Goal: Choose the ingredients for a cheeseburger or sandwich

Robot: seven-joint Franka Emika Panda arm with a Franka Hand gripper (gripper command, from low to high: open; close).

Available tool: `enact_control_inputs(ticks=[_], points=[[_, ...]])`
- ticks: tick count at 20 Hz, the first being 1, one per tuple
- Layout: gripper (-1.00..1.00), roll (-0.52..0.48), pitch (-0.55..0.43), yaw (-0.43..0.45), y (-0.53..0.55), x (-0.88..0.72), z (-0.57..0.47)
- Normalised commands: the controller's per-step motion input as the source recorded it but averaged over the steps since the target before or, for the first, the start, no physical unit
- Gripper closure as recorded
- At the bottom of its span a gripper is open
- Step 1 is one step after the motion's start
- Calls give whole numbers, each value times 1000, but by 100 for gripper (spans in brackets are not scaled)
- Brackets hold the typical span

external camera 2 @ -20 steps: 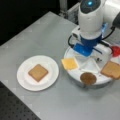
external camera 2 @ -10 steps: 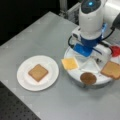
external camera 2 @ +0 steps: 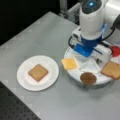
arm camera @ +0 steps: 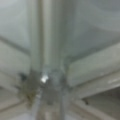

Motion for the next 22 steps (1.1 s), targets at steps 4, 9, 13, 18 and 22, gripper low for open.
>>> enact_control_inputs(ticks=[4,9,13,18,22], points=[[-100,40,-255,36,48,-283,-162],[-100,39,-241,63,31,-294,-144],[-100,15,-291,193,23,-314,-194],[-100,21,-298,238,21,-354,-227],[-100,35,-267,194,29,-372,-254]])
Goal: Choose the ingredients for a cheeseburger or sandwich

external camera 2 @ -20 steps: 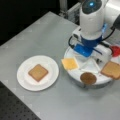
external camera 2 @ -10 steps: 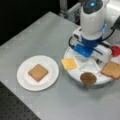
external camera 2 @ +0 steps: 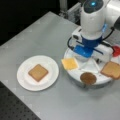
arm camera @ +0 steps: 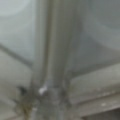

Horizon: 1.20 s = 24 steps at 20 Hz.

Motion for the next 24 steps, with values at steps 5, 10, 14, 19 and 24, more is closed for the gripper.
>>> enact_control_inputs(ticks=[5,10,14,19,24], points=[[-100,19,-245,171,47,-376,-267],[-100,-7,-276,180,84,-382,-282],[-100,-11,-271,283,75,-406,-285],[-100,-10,-240,274,46,-421,-286],[-100,-8,-220,238,20,-432,-285]])
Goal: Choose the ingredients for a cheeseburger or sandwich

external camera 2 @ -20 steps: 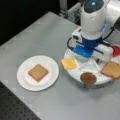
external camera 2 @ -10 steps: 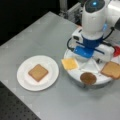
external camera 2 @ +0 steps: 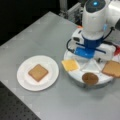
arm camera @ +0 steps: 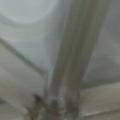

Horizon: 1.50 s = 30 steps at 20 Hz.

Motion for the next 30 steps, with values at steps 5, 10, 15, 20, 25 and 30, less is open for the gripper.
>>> enact_control_inputs(ticks=[5,10,15,20,25,30], points=[[-100,-32,-218,253,-16,-445,-284],[-100,-22,-196,374,-68,-471,-279],[-100,-23,-190,355,-95,-485,-272],[-100,-45,-178,345,-101,-479,-256],[-100,-62,-149,401,-78,-439,-214],[-100,-71,-181,391,-23,-362,-194]])
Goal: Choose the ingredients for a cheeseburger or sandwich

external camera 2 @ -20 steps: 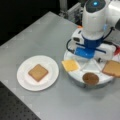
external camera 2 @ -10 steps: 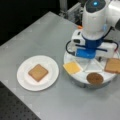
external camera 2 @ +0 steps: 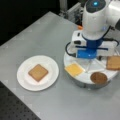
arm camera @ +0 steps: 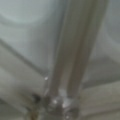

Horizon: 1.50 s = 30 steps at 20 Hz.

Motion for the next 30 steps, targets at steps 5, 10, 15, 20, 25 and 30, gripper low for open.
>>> enact_control_inputs(ticks=[5,10,15,20,25,30], points=[[-100,-70,-200,341,-24,-321,-194],[-100,-86,-246,362,-10,-285,-190],[-100,-74,-277,381,12,-247,-158],[-100,-81,-299,338,45,-202,-112],[-100,-68,-286,380,81,-187,-90],[-100,-34,-241,424,52,-175,-87]])
